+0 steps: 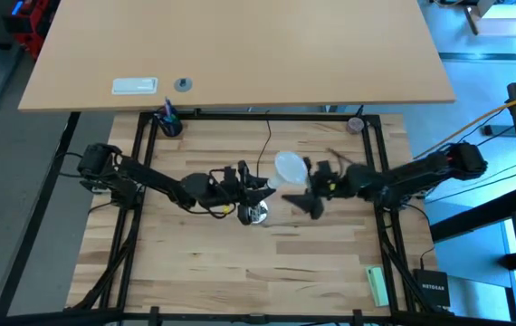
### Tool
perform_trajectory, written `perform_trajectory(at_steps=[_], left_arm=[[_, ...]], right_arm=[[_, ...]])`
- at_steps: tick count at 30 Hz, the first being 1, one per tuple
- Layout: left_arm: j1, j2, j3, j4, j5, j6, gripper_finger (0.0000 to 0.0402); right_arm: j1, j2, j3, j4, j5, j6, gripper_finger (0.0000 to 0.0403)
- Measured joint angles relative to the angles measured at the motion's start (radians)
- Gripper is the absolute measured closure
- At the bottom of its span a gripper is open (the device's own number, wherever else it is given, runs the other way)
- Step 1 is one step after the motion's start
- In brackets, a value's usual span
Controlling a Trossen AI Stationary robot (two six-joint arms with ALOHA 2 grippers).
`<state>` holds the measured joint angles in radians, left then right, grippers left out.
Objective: Screw lightbulb
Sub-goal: Insert the lightbulb into the lamp
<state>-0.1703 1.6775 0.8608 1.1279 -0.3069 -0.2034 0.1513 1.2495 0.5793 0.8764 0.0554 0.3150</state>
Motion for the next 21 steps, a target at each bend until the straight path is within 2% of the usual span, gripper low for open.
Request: perform_trajectory(at_steps=[3,6,11,17,21], left_arm=[[-0.007,-0.002,0.0,-0.004,-0.001,-0.001,0.0308],[-0.018,-0.004,0.0,-0.014,-0.014,0.001,0.0307],[-0.029,-0.004,0.002,-0.013,-0.026,0.002,0.0309],[-0.028,-0.006,0.003,-0.054,-0.028,0.001,0.0309],[-0.023,-0.007,0.003,-0.107,-0.029,0.003,0.031]], right_arm=[[-0.001,0.032,0.073,-0.07,-0.016,-0.045,0.004],[-0.001,0.035,0.106,-0.053,0.006,-0.093,0.004],[-0.001,0.029,0.111,0.044,0.029,-0.123,0.004],[-0.001,0.031,0.111,0.047,0.077,-0.133,0.004],[-0.001,0.031,0.167,-0.086,0.087,-0.135,0.004]])
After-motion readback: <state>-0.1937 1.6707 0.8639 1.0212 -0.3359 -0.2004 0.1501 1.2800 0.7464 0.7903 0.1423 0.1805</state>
